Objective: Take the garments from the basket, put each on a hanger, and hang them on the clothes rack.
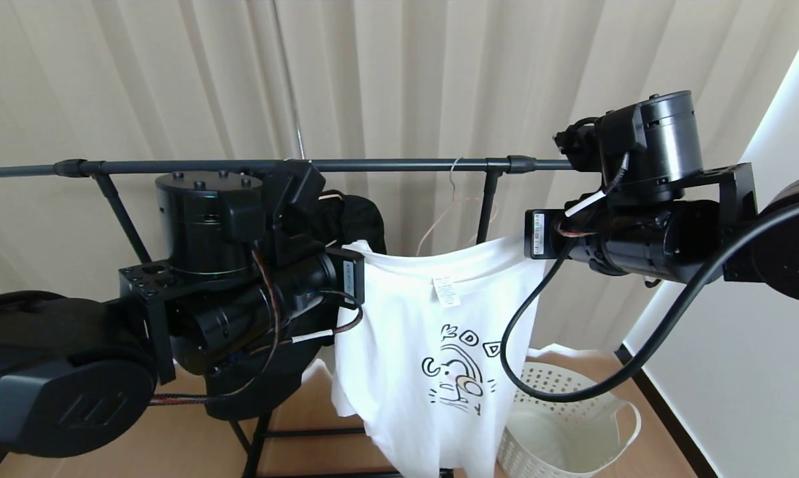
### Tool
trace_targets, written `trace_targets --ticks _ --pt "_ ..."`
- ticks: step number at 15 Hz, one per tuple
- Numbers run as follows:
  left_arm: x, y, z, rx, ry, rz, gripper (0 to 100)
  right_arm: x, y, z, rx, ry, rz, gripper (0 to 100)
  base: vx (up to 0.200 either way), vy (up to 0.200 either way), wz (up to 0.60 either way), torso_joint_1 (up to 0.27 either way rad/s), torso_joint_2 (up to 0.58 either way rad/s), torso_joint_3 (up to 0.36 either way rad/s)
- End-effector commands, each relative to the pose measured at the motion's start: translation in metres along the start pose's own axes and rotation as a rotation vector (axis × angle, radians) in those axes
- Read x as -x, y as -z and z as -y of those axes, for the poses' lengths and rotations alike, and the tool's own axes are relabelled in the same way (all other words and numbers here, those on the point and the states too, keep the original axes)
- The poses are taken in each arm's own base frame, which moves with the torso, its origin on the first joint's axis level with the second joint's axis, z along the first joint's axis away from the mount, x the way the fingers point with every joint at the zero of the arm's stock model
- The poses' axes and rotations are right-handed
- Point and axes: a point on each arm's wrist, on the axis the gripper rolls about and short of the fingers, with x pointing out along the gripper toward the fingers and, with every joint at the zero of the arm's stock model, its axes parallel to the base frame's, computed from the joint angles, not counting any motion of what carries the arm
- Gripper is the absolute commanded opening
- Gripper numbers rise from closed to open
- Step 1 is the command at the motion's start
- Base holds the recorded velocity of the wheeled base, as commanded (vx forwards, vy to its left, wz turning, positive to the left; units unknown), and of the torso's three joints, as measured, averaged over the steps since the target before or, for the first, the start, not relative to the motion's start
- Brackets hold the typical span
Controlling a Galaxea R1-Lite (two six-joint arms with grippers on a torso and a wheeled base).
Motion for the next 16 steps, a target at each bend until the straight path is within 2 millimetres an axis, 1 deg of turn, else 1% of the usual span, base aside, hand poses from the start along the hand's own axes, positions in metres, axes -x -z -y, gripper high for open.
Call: trace_targets --ticks 1,2,3,4,5,6,8,11,13,14,16 --pt "0.009 -0.008 0.002 -0.004 0.009 0.031 0 0.003 0.0 0.001 0.002 0.001 -0.001 0 0.0 0.0 0.0 0.0 0.0 0.0" --pt "0.005 -0.012 -0.002 -0.009 -0.003 0.044 0 0.006 0.0 0.003 0.009 0.006 -0.006 0 0.0 0.0 0.0 0.0 0.0 0.0" --pt "-0.006 -0.011 -0.005 -0.009 -0.01 0.035 0 0.01 0.004 0.007 0.028 0.009 -0.015 0 0.0 0.0 0.0 0.0 0.0 0.0" --pt "-0.015 -0.014 -0.007 -0.007 -0.012 0.043 0 0.013 0.01 0.008 0.076 0.008 -0.031 0 0.0 0.0 0.0 0.0 0.0 0.0" --pt "-0.025 -0.017 -0.008 -0.004 0.005 0.049 0 0.02 0.016 0.006 0.124 -0.013 -0.039 0 0.0 0.0 0.0 0.0 0.0 0.0" --pt "-0.036 -0.022 -0.009 -0.002 0.034 0.063 0 0.03 0.024 0.0 0.179 -0.045 -0.055 0 0.0 0.0 0.0 0.0 0.0 0.0" --pt "-0.054 -0.029 -0.007 -0.001 0.081 0.088 0 0.048 0.033 -0.007 0.246 -0.082 -0.109 0 0.0 0.0 0.0 0.0 0.0 0.0" --pt "-0.078 -0.039 -0.006 -0.001 0.157 0.123 0 0.066 0.052 -0.034 0.323 -0.184 -0.147 0 0.0 0.0 0.0 0.0 0.0 0.0" --pt "-0.084 -0.042 -0.005 -0.002 0.197 0.135 0 0.068 0.06 -0.048 0.325 -0.218 -0.165 0 0.0 0.0 0.0 0.0 0.0 0.0" --pt "-0.086 -0.043 -0.006 -0.002 0.241 0.141 0 0.069 0.066 -0.059 0.321 -0.239 -0.177 0 0.0 0.0 0.0 0.0 0.0 0.0" --pt "-0.085 -0.048 -0.006 0.009 0.312 0.149 0 0.069 0.072 -0.072 0.3 -0.261 -0.189 0 0.0 0.0 0.0 0.0 0.0 0.0"
